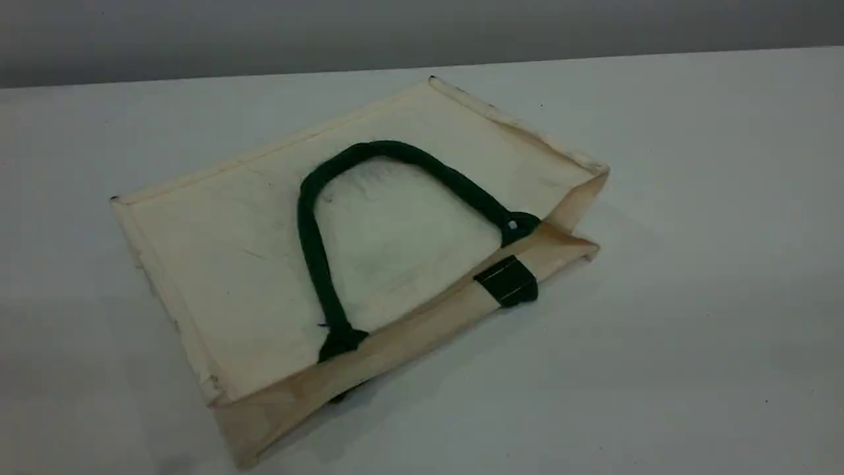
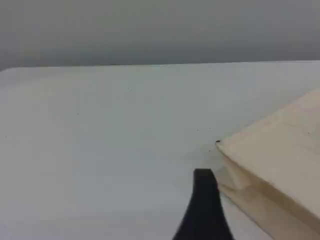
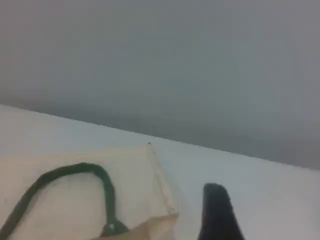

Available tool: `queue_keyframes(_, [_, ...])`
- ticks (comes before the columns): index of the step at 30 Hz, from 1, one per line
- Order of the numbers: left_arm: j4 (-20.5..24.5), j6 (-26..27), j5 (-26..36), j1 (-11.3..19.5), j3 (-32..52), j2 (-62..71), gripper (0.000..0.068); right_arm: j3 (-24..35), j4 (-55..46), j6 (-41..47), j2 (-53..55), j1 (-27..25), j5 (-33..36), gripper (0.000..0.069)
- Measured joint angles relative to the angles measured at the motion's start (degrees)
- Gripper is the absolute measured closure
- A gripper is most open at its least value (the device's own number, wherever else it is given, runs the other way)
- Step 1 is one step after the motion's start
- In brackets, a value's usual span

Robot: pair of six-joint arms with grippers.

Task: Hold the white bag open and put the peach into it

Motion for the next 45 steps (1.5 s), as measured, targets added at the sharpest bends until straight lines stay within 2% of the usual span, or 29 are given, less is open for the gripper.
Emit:
queue_keyframes(7, [0.0,0.0,0.0,0.0,0.0,0.0,0.0174,0.0,-0.18,0.01,0.0,0.0,-0.19,0.0307])
queue_keyframes(11, [0.0,0.0,0.0,0.0,0.0,0.0,0.0174,0.0,-5.79,4.38,0.0,0.0,-1.99,0.0307])
queue_keyframes(15, [0.0,-0.05,0.0,0.0,0.0,0.0,0.0174,0.0,-18.36,15.47,0.0,0.0,-5.35,0.0307])
queue_keyframes(20, [0.0,-0.05,0.0,0.0,0.0,0.0,0.0174,0.0,-37.47,35.8,0.0,0.0,-5.36,0.0307])
queue_keyframes(22, [0.0,-0.05,0.0,0.0,0.0,0.0,0.0174,0.0,-43.68,42.74,0.0,0.0,-4.64,0.0307])
queue_keyframes(26, [0.0,-0.05,0.0,0.0,0.0,0.0,0.0174,0.0,-51.52,50.26,0.0,0.0,0.03,0.0307])
queue_keyframes(32, [0.0,-0.05,0.0,0.0,0.0,0.0,0.0174,0.0,-51.41,49.83,0.0,0.0,5.08,0.0307])
queue_keyframes(45, [0.0,-0.05,0.0,0.0,0.0,0.0,0.0174,0.0,-50.04,49.91,0.0,0.0,4.82,0.0307])
